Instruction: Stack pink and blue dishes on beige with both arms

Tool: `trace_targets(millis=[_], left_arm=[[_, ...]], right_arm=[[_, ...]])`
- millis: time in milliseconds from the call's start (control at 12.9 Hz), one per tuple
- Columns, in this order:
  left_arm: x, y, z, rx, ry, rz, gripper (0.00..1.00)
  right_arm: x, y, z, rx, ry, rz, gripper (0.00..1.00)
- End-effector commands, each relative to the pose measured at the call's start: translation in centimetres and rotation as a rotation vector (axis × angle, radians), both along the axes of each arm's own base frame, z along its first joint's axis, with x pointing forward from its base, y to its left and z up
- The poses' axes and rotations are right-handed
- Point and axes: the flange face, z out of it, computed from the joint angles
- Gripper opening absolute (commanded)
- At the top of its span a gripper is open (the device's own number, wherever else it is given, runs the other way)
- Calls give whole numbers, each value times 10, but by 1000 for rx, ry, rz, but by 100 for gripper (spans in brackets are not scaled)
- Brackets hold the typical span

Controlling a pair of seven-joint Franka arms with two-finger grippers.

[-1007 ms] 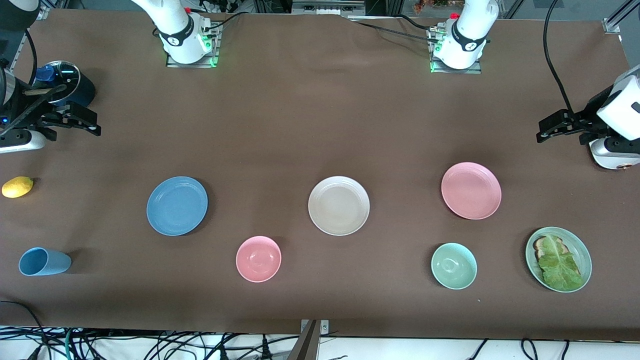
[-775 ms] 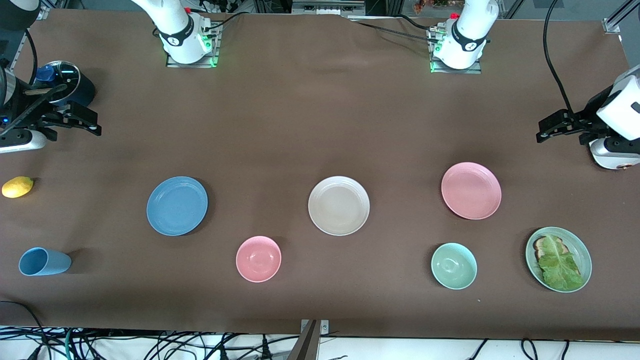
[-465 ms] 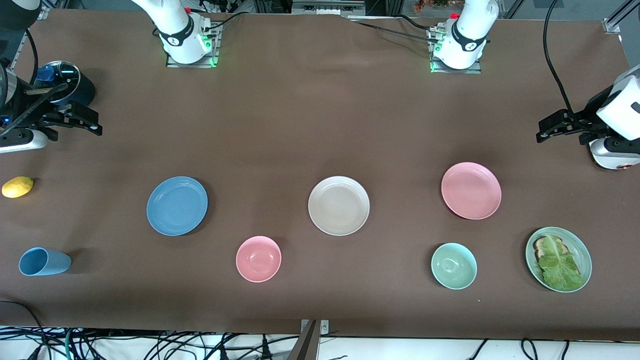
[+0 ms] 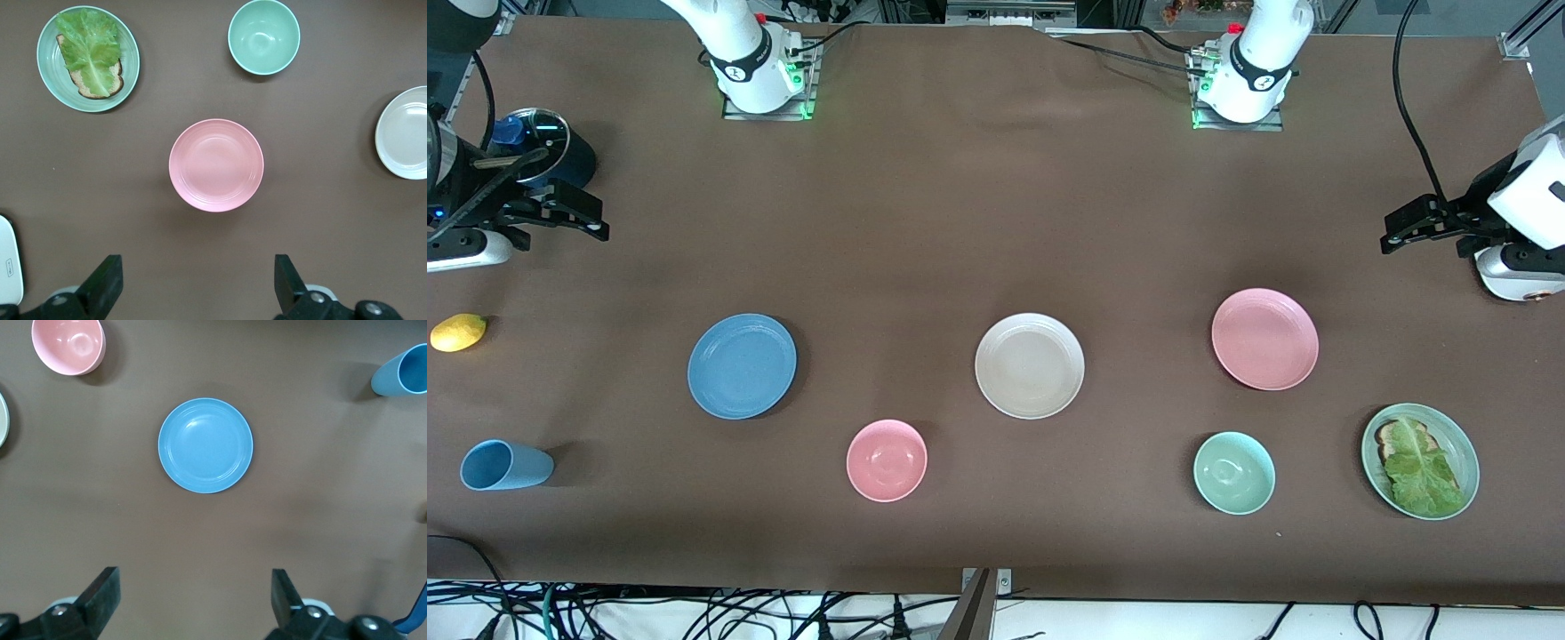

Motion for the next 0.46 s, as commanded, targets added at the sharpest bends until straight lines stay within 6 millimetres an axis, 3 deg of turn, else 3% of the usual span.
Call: trace_targets(millis=[0,387], left_arm=[[4,-1,6,-9,-8,-9,100],[4,-1,6,-10,-8,-9,100]], right_arm=[[-2,0,7,19,-1,15,100],[-3,0,4,19,10,17,100]])
